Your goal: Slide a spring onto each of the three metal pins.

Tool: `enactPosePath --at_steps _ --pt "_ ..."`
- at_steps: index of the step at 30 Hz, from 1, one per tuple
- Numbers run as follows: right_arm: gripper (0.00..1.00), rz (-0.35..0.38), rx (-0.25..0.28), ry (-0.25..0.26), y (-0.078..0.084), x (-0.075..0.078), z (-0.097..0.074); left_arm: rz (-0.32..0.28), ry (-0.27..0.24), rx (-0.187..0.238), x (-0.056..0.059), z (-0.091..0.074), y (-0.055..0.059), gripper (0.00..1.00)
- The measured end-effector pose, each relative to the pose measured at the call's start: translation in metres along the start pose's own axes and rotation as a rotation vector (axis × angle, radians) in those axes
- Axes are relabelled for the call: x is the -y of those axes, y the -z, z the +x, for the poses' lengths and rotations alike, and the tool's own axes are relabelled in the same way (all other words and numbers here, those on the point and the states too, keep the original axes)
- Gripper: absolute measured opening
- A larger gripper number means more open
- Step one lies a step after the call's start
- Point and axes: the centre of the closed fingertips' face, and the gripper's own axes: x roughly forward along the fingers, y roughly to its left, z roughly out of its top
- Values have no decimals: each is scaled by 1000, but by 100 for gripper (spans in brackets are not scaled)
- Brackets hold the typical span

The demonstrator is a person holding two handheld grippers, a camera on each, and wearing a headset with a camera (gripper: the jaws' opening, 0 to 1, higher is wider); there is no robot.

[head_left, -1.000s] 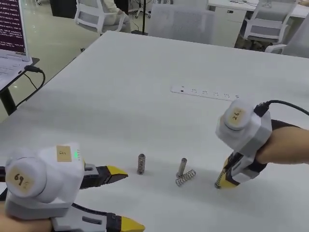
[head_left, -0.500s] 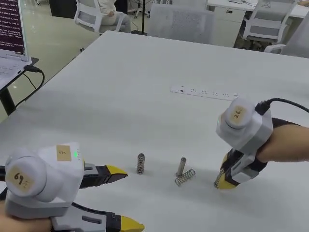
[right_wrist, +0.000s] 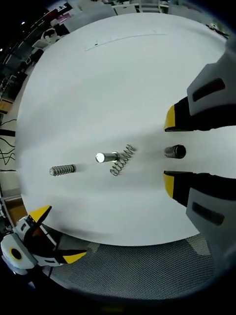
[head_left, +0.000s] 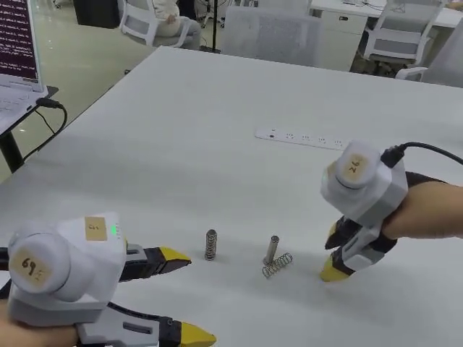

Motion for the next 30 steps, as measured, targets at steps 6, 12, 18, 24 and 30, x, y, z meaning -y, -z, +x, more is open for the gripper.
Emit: enactPosePath --at_steps 6,12,18,24,30 --pt "31 -28 14 8 -9 -1 -2 1 0 -2 0 0 0 56" --pt "30 -45 17 9 -14 -1 0 0 -2 0 0 -1 0 55" --pt "30 -65 30 13 -22 0 0 1 -5 -1 -1 -1 0 55" --pt "29 -103 35 11 -31 -2 5 -1 -9 0 -1 -1 -1 55" --pt "28 -142 32 7 -39 -2 12 -3 -14 3 -2 -2 -1 55"
